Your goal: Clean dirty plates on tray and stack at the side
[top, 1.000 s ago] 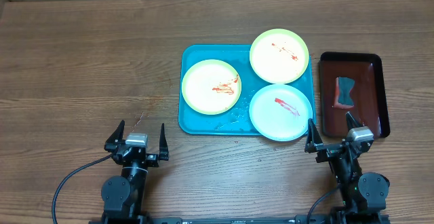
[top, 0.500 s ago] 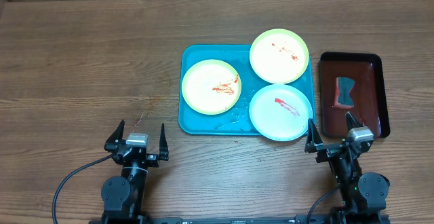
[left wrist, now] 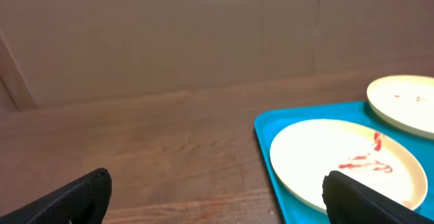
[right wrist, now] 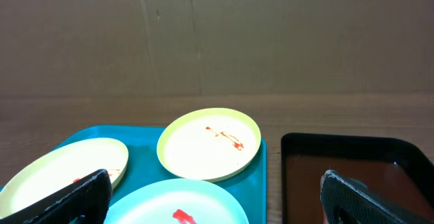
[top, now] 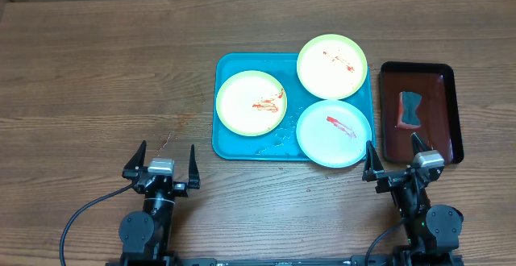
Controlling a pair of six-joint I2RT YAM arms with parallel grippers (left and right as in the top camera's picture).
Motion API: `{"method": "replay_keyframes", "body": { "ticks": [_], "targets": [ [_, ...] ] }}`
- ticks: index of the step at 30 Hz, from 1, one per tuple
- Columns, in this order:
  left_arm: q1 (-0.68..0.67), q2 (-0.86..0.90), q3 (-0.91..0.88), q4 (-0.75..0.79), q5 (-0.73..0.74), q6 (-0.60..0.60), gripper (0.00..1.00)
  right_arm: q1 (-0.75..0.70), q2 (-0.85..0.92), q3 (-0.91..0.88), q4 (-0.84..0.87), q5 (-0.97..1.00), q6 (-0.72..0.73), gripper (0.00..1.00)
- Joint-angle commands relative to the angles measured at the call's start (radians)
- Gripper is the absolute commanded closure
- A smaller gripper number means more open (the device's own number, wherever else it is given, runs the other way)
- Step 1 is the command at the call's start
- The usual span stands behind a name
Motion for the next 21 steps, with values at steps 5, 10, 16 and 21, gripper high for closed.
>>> {"method": "replay_keyframes", "body": {
  "ticks": [5,10,16,21],
  "targets": [
    [0.005,-0.01,0.023,0.01,0.079,0.027,0.0,0.005,-0.008,-0.01,0.026,0.044,0.002,0.0],
    [0.005,0.0,0.115,-0.049,0.093,0.027,0.0,0.003,-0.004,0.026,0.014,0.048,0.002,0.0],
    [0.005,0.154,0.28,-0.163,0.119,0.098,0.0,0.003,0.066,0.123,0.007,0.054,0.009,0.0],
    [0.005,0.411,0.475,-0.171,0.197,0.108,0.0,0.003,0.213,0.26,-0.026,0.055,0.008,0.0]
  ]
}}
